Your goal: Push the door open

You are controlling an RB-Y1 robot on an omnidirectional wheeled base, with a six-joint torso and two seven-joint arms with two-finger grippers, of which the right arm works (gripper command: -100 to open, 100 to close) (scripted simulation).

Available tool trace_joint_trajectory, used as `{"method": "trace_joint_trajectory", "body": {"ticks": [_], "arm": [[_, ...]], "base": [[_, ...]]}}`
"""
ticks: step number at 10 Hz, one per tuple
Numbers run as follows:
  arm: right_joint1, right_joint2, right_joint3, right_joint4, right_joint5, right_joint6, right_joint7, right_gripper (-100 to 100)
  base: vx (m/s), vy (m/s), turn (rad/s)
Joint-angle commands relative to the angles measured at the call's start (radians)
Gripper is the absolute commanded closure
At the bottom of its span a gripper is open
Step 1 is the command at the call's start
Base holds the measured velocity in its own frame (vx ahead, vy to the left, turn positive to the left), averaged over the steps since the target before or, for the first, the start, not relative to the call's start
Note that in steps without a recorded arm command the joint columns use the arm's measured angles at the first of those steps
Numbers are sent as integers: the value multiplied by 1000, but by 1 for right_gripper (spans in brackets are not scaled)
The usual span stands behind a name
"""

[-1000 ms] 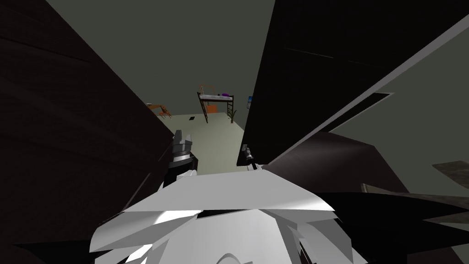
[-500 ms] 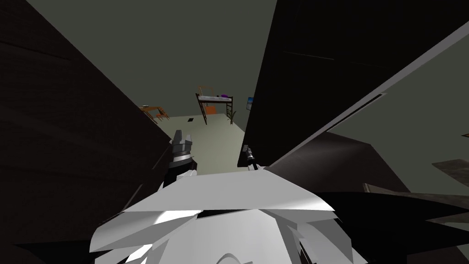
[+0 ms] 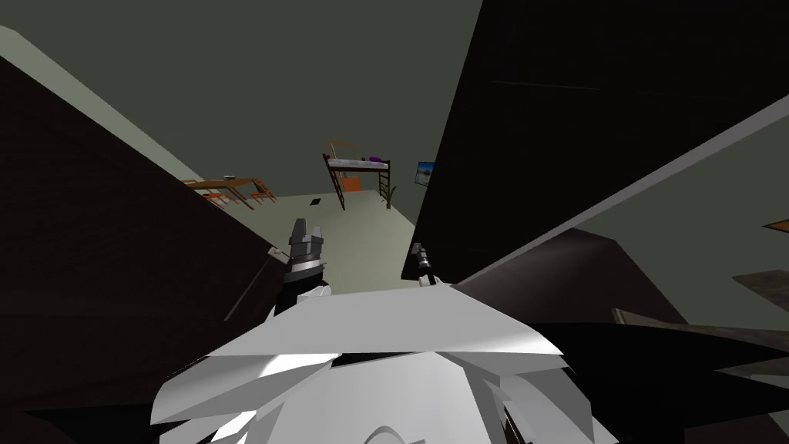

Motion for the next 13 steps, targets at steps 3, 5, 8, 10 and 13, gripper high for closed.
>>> {"method": "trace_joint_trajectory", "body": {"ticks": [3, 5, 8, 10, 13], "arm": [[-7, -14, -39, 12, -23, -5, 11, 100], [-7, -14, -63, 13, -39, -3, 21, 100], [-7, -13, -85, 14, -53, 0, 30, 100], [-7, -12, -100, 14, -63, 1, 36, 100], [-7, -9, -124, 15, -78, 4, 46, 100]], "base": [[166, 82, -65], [140, 61, -56], [159, 73, -54], [181, 90, -62], [159, 57, -50]]}}
